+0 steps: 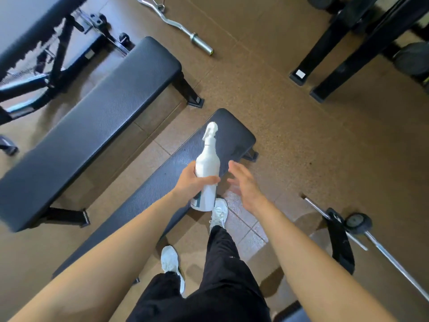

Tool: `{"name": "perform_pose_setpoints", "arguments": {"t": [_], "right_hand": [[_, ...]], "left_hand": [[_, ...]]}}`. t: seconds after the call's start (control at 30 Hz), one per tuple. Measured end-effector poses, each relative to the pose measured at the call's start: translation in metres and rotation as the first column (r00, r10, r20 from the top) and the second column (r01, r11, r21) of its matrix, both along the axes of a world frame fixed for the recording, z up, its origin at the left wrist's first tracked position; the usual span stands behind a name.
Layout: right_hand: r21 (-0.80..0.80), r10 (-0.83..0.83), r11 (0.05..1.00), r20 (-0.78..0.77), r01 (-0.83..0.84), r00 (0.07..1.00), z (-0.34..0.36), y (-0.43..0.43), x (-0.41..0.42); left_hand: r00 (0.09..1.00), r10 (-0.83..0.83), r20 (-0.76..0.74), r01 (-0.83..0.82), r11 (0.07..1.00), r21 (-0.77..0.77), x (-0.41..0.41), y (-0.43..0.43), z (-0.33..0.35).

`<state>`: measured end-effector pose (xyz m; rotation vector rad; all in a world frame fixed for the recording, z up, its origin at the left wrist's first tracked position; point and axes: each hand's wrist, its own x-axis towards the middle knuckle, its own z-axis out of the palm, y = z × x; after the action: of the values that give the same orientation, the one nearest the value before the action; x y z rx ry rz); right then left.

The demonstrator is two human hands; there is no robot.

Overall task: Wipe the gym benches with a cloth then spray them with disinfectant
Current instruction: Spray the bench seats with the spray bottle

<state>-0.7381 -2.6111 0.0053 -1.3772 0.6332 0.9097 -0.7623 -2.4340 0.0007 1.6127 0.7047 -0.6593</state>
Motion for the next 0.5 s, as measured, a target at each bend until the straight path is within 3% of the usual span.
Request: {"name": "perform_pose_setpoints", "arguments": {"t": [0.1,0.17,0.23,0.37,0.5], "right_hand": [[0.085,-0.036,0.996,0.126,0.026,0.991,0.007,0.013,0.037],[0.089,0.008,0.996,0.217,-0.028,0.976,0.006,0.031,0.045],[0.082,0.019,0.996,0.269,-0.043,0.963,0.000,0.043,0.040],[0.150,-0.099,0.986,0.230,0.065,0.968,-0.015,0.043,0.024],[0.116,-0.179,0.980,0.189,0.159,0.966,-0.020,0.039,0.022]], "left_hand": [[0.956,-0.292,0.012,0.279,0.923,0.266,-0.009,0.006,0.005],[0.920,-0.391,-0.026,0.369,0.841,0.395,-0.015,0.001,0.012],[0.919,-0.394,-0.027,0.363,0.814,0.453,-0.021,-0.004,0.020],[0.904,-0.426,-0.028,0.382,0.778,0.500,-0.029,-0.012,0.031],[0.897,-0.439,-0.046,0.400,0.765,0.506,-0.032,-0.016,0.030]]}}
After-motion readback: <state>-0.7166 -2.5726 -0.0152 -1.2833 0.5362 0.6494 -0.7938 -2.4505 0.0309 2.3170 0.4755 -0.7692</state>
